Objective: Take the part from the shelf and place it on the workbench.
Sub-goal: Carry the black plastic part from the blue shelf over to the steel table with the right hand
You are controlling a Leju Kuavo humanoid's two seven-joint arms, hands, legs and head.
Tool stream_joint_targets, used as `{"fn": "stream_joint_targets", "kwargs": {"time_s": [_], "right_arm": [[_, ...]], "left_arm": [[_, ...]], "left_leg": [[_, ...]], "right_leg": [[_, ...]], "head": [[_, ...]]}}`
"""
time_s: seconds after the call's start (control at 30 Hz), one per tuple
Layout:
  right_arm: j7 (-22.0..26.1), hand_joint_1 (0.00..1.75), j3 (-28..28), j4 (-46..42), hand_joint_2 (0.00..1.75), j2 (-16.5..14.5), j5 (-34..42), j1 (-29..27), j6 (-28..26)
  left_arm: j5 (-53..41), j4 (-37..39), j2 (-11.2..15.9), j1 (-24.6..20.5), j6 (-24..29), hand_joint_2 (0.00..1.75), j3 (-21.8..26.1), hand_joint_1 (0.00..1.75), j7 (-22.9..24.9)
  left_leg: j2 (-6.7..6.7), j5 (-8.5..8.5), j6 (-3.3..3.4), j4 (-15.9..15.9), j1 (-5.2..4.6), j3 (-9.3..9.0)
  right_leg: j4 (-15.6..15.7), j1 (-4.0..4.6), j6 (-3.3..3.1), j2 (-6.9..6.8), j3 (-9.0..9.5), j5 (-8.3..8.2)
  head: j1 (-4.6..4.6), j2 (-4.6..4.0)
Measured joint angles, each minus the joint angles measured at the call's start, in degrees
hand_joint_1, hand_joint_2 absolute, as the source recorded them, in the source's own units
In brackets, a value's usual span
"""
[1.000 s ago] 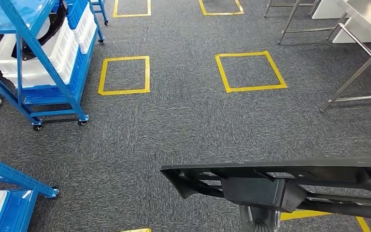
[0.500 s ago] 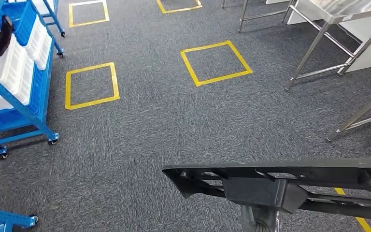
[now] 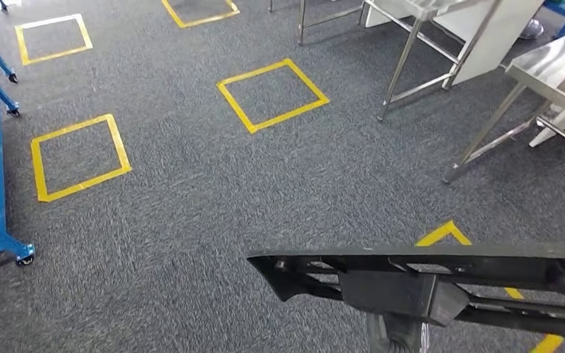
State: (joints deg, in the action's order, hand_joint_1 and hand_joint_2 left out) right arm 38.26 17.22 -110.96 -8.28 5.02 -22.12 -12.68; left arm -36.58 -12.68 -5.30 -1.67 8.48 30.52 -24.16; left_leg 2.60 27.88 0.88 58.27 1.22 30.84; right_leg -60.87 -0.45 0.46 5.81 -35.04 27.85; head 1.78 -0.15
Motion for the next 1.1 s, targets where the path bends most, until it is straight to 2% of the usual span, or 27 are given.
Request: {"fn": "stream_joint_targets", "kwargs": {"time_s": [0.07, 0.1, 0.13, 0.17, 0.2, 0.27, 0.3, 0.43, 0.47, 0.57, 0.6, 0.63, 0.7, 0.73, 0.77, 0.8, 0.87, 0.9, 0.97, 1.0, 1.03, 1.07, 1.1], "right_arm": [[0.02, 1.75, 0.00, -0.04, 1.75, -0.01, -0.34, 0.08, -0.27], [0.04, 1.75, 0.00, -0.04, 1.75, -0.01, -0.60, 0.07, -0.49], [0.08, 1.75, -0.01, -0.04, 1.75, -0.02, -0.88, 0.00, -0.77], [0.15, 1.75, -0.02, -0.03, 1.75, -0.02, -1.24, -0.08, -1.09], [0.28, 1.75, -0.03, -0.04, 1.75, -0.03, -1.68, -0.15, -1.46], [0.56, 1.75, -0.04, -0.08, 1.75, -0.06, -2.60, -0.20, -2.17], [0.65, 1.75, -0.04, -0.10, 1.75, -0.08, -2.88, -0.20, -2.41], [0.70, 1.75, -0.04, -0.13, 1.75, -0.09, -3.04, -0.21, -2.53], [0.76, 1.75, -0.04, -0.17, 1.75, -0.10, -3.25, -0.22, -2.73], [1.13, 1.75, -0.10, -0.53, 1.75, -0.34, -4.89, -0.35, -4.24], [1.24, 1.75, -0.16, -0.71, 1.75, -0.54, -5.33, -0.46, -4.62], [1.28, 1.75, -0.23, -0.80, 1.75, -0.73, -5.47, -0.56, -4.74], [1.36, 1.75, -0.34, -0.96, 1.75, -1.05, -5.67, -0.71, -4.85], [1.36, 1.75, -0.37, -0.94, 1.75, -1.09, -5.71, -0.75, -4.86], [1.37, 1.75, -0.39, -0.93, 1.75, -1.09, -5.81, -0.79, -4.96], [1.39, 1.75, -0.40, -0.93, 1.75, -1.09, -6.03, -0.81, -5.15], [1.46, 1.75, -0.42, -0.93, 1.75, -1.10, -6.64, -0.81, -5.77], [1.50, 1.75, -0.42, -0.93, 1.75, -1.12, -6.97, -0.80, -6.09], [1.57, 1.75, -0.41, -0.94, 1.75, -1.21, -7.71, -0.80, -6.81], [1.60, 1.75, -0.41, -0.95, 1.75, -1.28, -8.09, -0.82, -7.24], [1.61, 1.75, -0.41, -0.96, 1.75, -1.34, -8.42, -0.88, -7.64], [1.62, 1.75, -0.41, -0.97, 1.75, -1.38, -8.64, -0.96, -7.92], [1.62, 1.75, -0.42, -0.99, 1.75, -1.40, -8.78, -1.01, -8.09]], "left_arm": [[-0.08, 0.00, -0.01, 0.18, 0.01, 0.00, 0.16, 0.00, -0.02], [-0.14, 0.00, 0.00, 0.29, 0.01, 0.00, 0.28, 0.00, -0.03], [-0.23, 0.00, 0.01, 0.36, 0.01, 0.00, 0.41, 0.00, -0.03], [-0.34, 0.00, 0.01, 0.36, 0.01, 0.00, 0.53, 0.00, -0.03], [-0.46, 0.00, 0.01, 0.31, 0.01, 0.00, 0.63, 0.00, -0.03], [-0.67, 0.00, 0.00, 0.17, 0.01, 0.00, 0.73, 0.00, -0.03], [-0.73, 0.00, -0.01, 0.14, 0.01, 0.00, 0.74, 0.00, -0.03], [-0.77, 0.00, -0.02, 0.12, 0.01, 0.00, 0.74, 0.00, -0.03], [-0.81, 0.00, -0.02, 0.11, 0.01, 0.00, 0.75, 0.00, -0.03], [-1.11, 0.00, -0.04, -0.02, 0.01, 0.00, 0.85, 0.00, -0.03], [-1.17, 0.00, -0.05, -0.13, 0.01, 0.00, 0.89, 0.00, -0.05], [-1.17, 0.00, -0.06, -0.14, 0.01, 0.00, 0.90, 0.00, -0.07], [-1.16, 0.00, -0.07, 0.03, 0.01, 0.00, 0.94, 0.00, -0.10], [-1.16, 0.00, -0.07, 0.19, 0.01, 0.00, 0.96, 0.00, -0.08], [-1.16, 0.00, -0.06, 0.25, 0.01, 0.00, 0.97, 0.00, -0.07], [-1.17, 0.00, -0.05, 0.25, 0.01, 0.00, 0.99, 0.00, -0.06], [-1.21, 0.00, -0.05, 0.15, 0.01, 0.00, 1.02, 0.00, -0.05], [-1.24, 0.00, -0.05, 0.12, 0.01, 0.00, 1.05, 0.00, -0.05], [-1.32, 0.00, -0.06, 0.11, 0.01, 0.00, 1.13, 0.00, -0.07], [-1.38, 0.00, -0.06, 0.07, 0.00, 0.00, 1.17, 0.00, -0.09], [-1.43, 0.00, -0.07, 0.02, -0.01, 0.00, 1.21, 0.00, -0.10], [-1.50, 0.00, -0.09, -0.05, -0.03, 0.00, 1.23, 0.00, -0.11], [-1.59, 0.00, -0.11, -0.11, -0.04, 0.00, 1.24, 0.00, -0.14]], "left_leg": [[-1.79, -0.14, 0.50, -0.28, -0.08, -0.03], [-2.77, -0.10, 0.62, -0.27, -0.17, 0.01], [-3.75, -0.02, 0.64, -0.26, -0.24, 0.04], [-4.70, 0.06, 0.61, -0.24, -0.28, 0.03], [-5.55, 0.16, 0.54, -0.23, -0.29, -0.04], [-6.75, 0.36, 0.36, -0.23, -0.30, -0.28], [-7.03, 0.42, 0.31, -0.23, -0.30, -0.37], [-7.16, 0.46, 0.28, -0.24, -0.30, -0.42], [-7.33, 0.51, 0.20, -0.24, -0.31, -0.52], [-9.24, 0.99, -0.80, -0.36, -0.63, -1.25], [-8.63, 1.88, -1.29, 0.45, -0.65, -1.25], [-7.20, 3.80, -1.63, 3.63, -0.55, -0.03], [-3.73, 7.88, -2.22, 12.20, -0.38, 3.77], [-3.14, 8.55, -2.30, 15.28, -0.35, 5.47], [-3.03, 7.40, -2.27, 15.02, -0.35, 5.68], [-2.81, 5.29, -2.18, 12.58, -0.35, 4.91], [-1.61, 1.09, -1.93, 5.64, -0.27, 2.29], [-0.41, 0.12, -1.80, 2.96, -0.19, 1.24], [1.20, 0.18, -1.59, 0.81, -0.15, 0.39], [1.32, 0.40, -1.42, 0.52, -0.25, 0.24], [0.80, 0.34, -1.14, 0.29, -0.24, 0.13], [0.13, 0.18, -0.78, 0.02, -0.18, 0.04], [-0.55, 0.01, -0.39, -0.27, -0.08, -0.08]], "right_leg": [[-5.59, 0.06, 0.36, -3.84, -2.67, 3.34], [-9.28, -0.02, 0.54, -4.73, -4.48, 5.10], [-12.17, -0.13, 0.69, -5.13, -5.88, 6.12], [-13.38, -0.21, 0.78, -5.37, -6.41, 6.12], [-12.44, -0.27, 0.79, -5.61, -5.80, 5.08], [-7.47, -0.27, 0.64, -6.28, -2.93, 2.13], [-5.62, -0.26, 0.55, -6.53, -1.85, 1.22], [-4.57, -0.24, 0.50, -6.74, -1.25, 0.77], [-3.21, -0.16, 0.36, -7.48, -0.44, 0.36], [1.74, 0.80, -0.80, -9.59, 1.96, -0.26], [2.42, 0.81, -1.39, -8.91, 2.18, -0.28], [2.74, 0.60, -1.86, -7.67, 2.35, -0.46], [3.29, 0.20, -2.63, -4.96, 2.76, -0.84], [3.23, 0.24, -2.70, -3.87, 2.79, -0.82], [3.13, 0.26, -2.67, -2.96, 2.84, -0.79], [3.00, 0.25, -2.61, -2.06, 2.92, -0.72], [2.65, 0.19, -2.36, -0.64, 2.98, -0.51], [2.39, 0.24, -2.17, -0.10, 2.87, -0.38], [1.98, 0.17, -1.69, 0.93, 2.33, -0.33], [1.92, 0.07, -1.34, 1.52, 2.06, -0.42], [1.97, -0.03, -0.96, 2.10, 1.83, -0.56], [1.85, -0.06, -0.63, 1.74, 1.70, -0.52], [1.22, 0.02, -0.29, 0.56, 1.37, -0.06]], "head": [[-0.01, 0.00], [0.01, 0.00], [0.00, 0.00], [0.00, 0.00], [0.01, 0.00], [0.00, 0.00], [0.00, 0.00], [-0.01, 0.00], [0.00, 0.00], [0.01, 0.00], [0.01, 0.00], [0.02, 0.00], [0.03, 0.00], [0.03, 0.00], [0.03, 0.00], [0.02, 0.00], [0.02, 0.00], [0.02, 0.00], [0.02, 0.00], [0.02, 0.00], [0.02, 0.00], [0.02, 0.00], [0.02, 0.00]]}}
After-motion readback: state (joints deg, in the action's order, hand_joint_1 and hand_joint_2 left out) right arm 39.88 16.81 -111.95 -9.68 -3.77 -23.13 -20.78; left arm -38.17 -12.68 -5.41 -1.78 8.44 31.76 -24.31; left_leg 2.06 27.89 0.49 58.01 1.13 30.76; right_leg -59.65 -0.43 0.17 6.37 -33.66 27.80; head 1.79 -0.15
